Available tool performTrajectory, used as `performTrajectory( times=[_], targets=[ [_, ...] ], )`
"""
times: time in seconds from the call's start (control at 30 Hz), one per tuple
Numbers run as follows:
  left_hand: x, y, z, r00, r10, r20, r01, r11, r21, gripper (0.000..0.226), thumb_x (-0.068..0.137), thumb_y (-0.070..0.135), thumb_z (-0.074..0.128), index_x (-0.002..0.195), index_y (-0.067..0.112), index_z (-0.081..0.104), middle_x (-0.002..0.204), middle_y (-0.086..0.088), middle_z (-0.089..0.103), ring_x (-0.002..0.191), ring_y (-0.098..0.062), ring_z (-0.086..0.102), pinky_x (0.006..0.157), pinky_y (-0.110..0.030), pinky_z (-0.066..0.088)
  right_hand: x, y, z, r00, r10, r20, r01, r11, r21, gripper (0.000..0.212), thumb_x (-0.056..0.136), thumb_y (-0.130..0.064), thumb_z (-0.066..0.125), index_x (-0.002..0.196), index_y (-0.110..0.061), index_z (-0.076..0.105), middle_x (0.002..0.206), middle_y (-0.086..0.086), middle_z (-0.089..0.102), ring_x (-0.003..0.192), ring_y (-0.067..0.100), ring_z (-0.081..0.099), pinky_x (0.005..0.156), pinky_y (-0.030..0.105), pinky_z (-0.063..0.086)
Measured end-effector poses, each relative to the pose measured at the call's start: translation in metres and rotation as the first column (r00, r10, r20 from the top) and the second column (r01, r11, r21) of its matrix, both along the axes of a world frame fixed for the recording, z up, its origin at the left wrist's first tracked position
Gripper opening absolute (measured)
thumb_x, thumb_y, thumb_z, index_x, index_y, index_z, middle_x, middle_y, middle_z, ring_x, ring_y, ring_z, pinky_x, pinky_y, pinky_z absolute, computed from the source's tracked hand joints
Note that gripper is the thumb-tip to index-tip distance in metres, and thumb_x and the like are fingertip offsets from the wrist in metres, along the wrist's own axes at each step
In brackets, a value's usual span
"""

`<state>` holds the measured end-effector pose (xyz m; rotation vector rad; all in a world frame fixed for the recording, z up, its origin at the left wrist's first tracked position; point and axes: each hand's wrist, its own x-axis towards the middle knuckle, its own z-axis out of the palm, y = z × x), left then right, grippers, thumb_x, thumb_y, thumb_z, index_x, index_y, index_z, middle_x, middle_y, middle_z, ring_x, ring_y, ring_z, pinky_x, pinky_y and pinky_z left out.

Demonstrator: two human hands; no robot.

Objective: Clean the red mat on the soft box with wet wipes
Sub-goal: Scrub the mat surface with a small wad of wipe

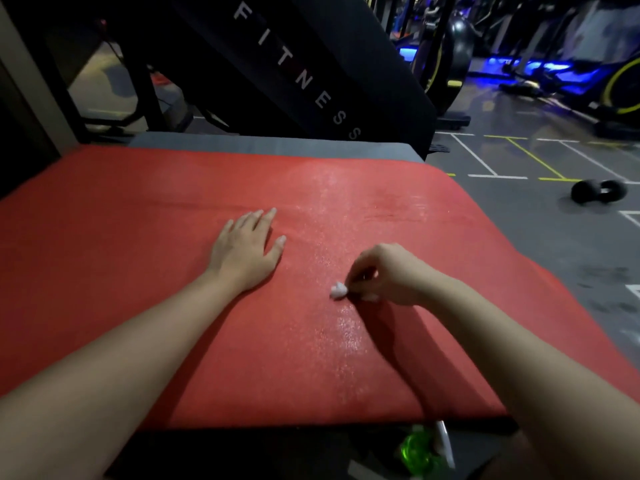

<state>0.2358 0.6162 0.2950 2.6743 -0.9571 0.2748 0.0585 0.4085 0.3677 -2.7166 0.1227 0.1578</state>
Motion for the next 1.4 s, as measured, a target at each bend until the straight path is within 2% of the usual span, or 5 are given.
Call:
performTrajectory(
  times=[0.2,0.37,0.7,0.9,1.4],
  targets=[
    [-0.029,0.019,0.007,0.994,-0.051,0.094,0.047,0.998,0.044,0.068,0.092,0.051,0.027,0.137,0.013,0.060,0.131,-0.009,0.065,0.119,-0.032,0.061,0.106,-0.049,0.045,-0.037,0.024,0.007,0.993,0.071,-0.096,-0.073,0.997,-0.020,0.011,0.078,-0.020,0.076,0.087,-0.026,0.078,0.079,-0.008,0.074,0.073,0.004,0.066,0.068,0.024,0.053],
    [-0.064,0.026,0.016,0.996,-0.077,-0.046,0.084,0.975,0.206,0.060,0.103,0.058,0.029,0.158,0.035,0.032,0.164,-0.003,0.034,0.149,-0.024,0.033,0.121,-0.046,0.028,-0.030,0.029,-0.009,0.978,-0.114,0.175,0.131,0.987,-0.090,0.013,0.079,-0.012,0.068,0.088,-0.018,0.075,0.085,0.005,0.071,0.083,0.025,0.065,0.072,0.036,0.050],
    [-0.114,0.041,0.019,0.972,-0.030,-0.231,0.106,0.940,0.323,0.066,0.102,0.066,0.017,0.162,0.041,0.005,0.172,-0.002,-0.002,0.158,-0.022,-0.001,0.127,-0.051,0.003,-0.109,0.063,0.008,0.981,0.113,-0.157,-0.116,0.993,-0.010,0.010,0.080,-0.027,0.075,0.090,-0.026,0.077,0.078,-0.014,0.072,0.070,-0.003,0.064,0.064,0.017,0.050],
    [-0.119,0.040,0.019,0.969,0.005,-0.245,0.079,0.940,0.332,0.066,0.103,0.066,0.016,0.162,0.041,0.004,0.172,-0.004,-0.002,0.158,-0.023,-0.003,0.126,-0.052,0.000,-0.118,0.061,-0.011,0.984,-0.023,0.177,0.029,0.999,-0.029,0.008,0.082,-0.017,0.070,0.089,-0.018,0.073,0.086,-0.002,0.069,0.079,0.014,0.062,0.071,0.032,0.051],
    [-0.115,0.035,0.021,0.993,-0.043,-0.113,0.076,0.950,0.303,0.059,0.104,0.059,0.028,0.156,0.033,0.031,0.161,-0.011,0.033,0.148,-0.030,0.029,0.121,-0.050,0.024,-0.131,0.033,0.003,0.994,0.095,-0.051,-0.089,0.990,0.108,0.024,0.082,-0.050,0.074,0.083,-0.026,0.072,0.069,-0.010,0.069,0.065,0.004,0.064,0.063,0.028,0.052]
  ],
)
